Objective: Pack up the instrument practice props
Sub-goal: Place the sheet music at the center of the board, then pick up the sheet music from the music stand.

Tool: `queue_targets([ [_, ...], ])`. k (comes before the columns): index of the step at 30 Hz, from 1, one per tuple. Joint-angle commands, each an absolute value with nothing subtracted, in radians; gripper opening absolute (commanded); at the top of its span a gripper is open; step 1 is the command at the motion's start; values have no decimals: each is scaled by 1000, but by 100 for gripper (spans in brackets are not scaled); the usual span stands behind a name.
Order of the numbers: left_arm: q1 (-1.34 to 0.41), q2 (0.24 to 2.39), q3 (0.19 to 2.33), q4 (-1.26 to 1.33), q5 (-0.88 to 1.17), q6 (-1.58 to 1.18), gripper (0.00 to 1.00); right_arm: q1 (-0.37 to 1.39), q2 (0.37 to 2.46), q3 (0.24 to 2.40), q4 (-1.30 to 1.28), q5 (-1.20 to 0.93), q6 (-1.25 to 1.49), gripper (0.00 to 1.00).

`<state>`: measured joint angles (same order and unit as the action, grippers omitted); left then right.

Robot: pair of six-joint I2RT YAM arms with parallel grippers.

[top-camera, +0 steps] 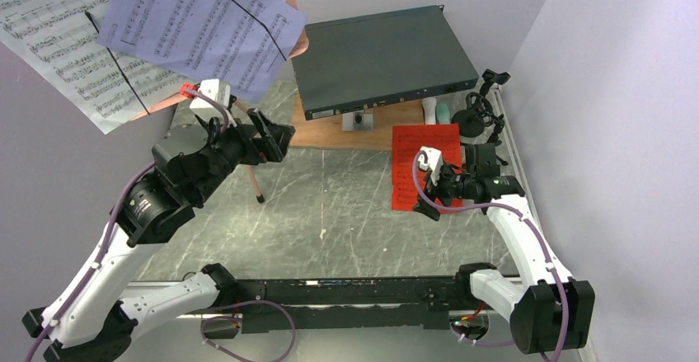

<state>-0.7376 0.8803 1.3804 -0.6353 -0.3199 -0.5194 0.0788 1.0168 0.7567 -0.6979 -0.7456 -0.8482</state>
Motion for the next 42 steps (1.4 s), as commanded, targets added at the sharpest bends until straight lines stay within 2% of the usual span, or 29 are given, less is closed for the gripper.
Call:
queue_targets([
  [1,-711,887,1408,-574,-407,-549,100,75,1008,767,-708,-800,-882,93],
  [6,-645,961,1410,-643,-471,-515,100,74,1003,765,-712,-801,-887,93],
  [8,-582,963,1367,-616,-433,-501,100,75,1002,764,-712,-799,-889,93],
  [14,-250,914,1150,-311,-63,-492,100,74,1006,764,-716,-800,-893,93],
  [18,-144,901,1031,-36,195,-536,99,74,1003,760,-719,-797,-897,93],
  [26,-123,853,951,122,374,-524,97,74,1017,759,-721,-794,-905,93],
  [33,-122,768,906,110,295,-484,98,74,1028,762,-725,-801,-909,93],
  [37,-120,817,958,94,230,-495,98,75,1027,762,-729,-804,-910,93],
  [42,-115,885,986,201,310,-580,92,73,1017,759,-729,-800,-910,92],
])
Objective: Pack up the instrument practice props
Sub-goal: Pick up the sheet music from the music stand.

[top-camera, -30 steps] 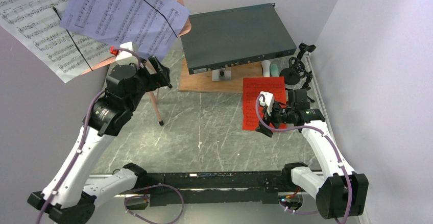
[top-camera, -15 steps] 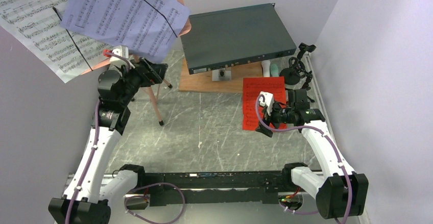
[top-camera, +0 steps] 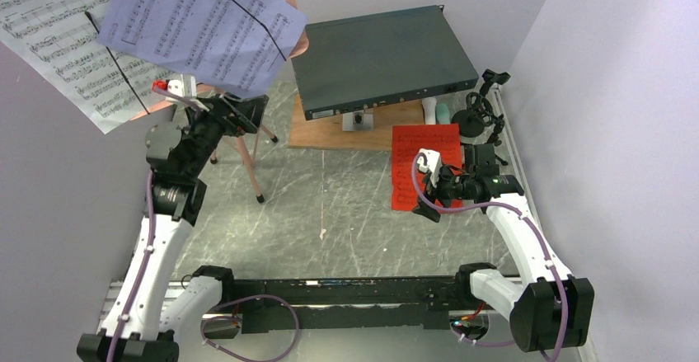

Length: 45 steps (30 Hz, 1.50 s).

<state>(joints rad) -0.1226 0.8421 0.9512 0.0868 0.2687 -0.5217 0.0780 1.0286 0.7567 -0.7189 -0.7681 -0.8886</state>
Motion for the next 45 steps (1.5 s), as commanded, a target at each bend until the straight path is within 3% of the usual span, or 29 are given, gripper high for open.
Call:
queue_targets([
  [1,-115,889,987,216,323,-593,89,73,1017,759,-728,-798,-910,93],
  [9,-115,817,980,239,342,-632,65,73,1025,762,-736,-805,-920,93],
  [15,-115,772,985,241,330,-638,63,74,1025,763,-738,-808,-920,92],
  [22,-115,790,1017,245,270,-637,69,73,1024,761,-739,-811,-919,93],
  [30,-115,838,1107,255,179,-585,57,73,1023,761,-737,-808,-919,93],
  [36,-115,840,1122,295,101,-556,57,73,1027,759,-738,-808,-918,93],
  [39,-115,849,1147,283,65,-528,43,73,1029,760,-739,-809,-919,93],
  [43,-115,854,1172,244,4,-480,5,74,1031,759,-739,-807,-918,93],
  [45,-115,841,1188,198,-27,-443,0,73,1033,759,-739,-805,-917,93],
])
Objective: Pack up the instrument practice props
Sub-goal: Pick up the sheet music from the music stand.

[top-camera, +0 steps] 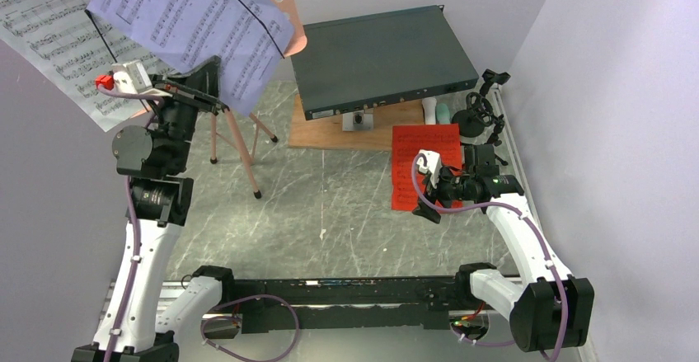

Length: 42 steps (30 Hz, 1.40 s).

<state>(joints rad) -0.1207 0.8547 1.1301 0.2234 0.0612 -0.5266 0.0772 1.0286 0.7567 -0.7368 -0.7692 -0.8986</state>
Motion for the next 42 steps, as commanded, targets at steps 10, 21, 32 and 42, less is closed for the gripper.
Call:
queue_targets([
  [10,-115,669,1184,80,-240,-248,0,74,1044,761,-741,-811,-917,93],
  [21,-115,558,1211,-67,-26,-168,0,74,1048,753,-735,-808,-916,93],
  [32,-115,501,1266,-253,365,-133,0,74,1055,752,-737,-810,-923,93],
  [42,-115,530,1233,-266,647,-179,0,73,1046,760,-753,-847,-925,93],
])
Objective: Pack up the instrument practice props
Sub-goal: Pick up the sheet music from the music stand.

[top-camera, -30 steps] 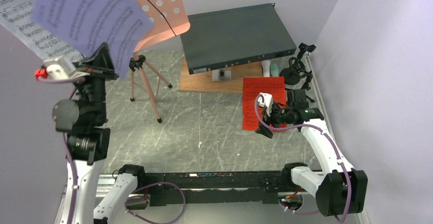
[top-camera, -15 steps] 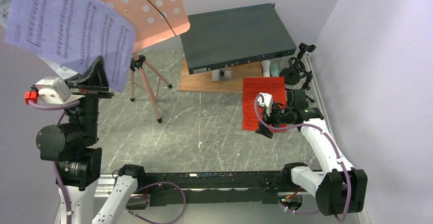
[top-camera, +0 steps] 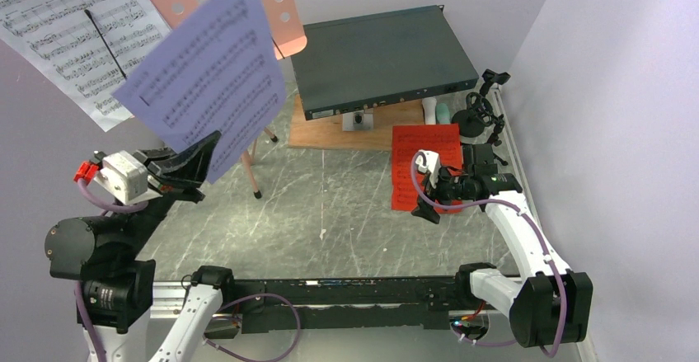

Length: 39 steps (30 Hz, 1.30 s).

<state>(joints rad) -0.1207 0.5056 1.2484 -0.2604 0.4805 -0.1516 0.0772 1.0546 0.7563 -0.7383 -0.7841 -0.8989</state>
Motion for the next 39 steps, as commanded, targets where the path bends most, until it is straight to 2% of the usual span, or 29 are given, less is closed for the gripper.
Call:
queue_targets([
  [1,-115,535,1221,-257,673,-193,0,73,1043,763,-758,-856,-925,93],
  [7,-115,592,1138,-151,845,-313,0,61,1033,777,-784,-919,-935,93],
  [11,-116,631,1004,107,969,-549,0,56,1025,786,-807,-975,-952,93],
  [15,-120,644,897,258,989,-684,0,51,1020,800,-837,-1053,-973,94],
  [20,-155,644,857,234,989,-665,0,45,1030,835,-863,-1111,-984,94],
  [26,-305,679,818,198,902,-586,0,32,1059,923,-903,-1203,-975,94],
  [33,-599,757,824,68,696,-396,0,31,1165,1194,-1041,-1353,-986,94],
  [39,-700,820,807,69,623,-334,0,31,1164,1245,-1010,-1506,-869,94],
])
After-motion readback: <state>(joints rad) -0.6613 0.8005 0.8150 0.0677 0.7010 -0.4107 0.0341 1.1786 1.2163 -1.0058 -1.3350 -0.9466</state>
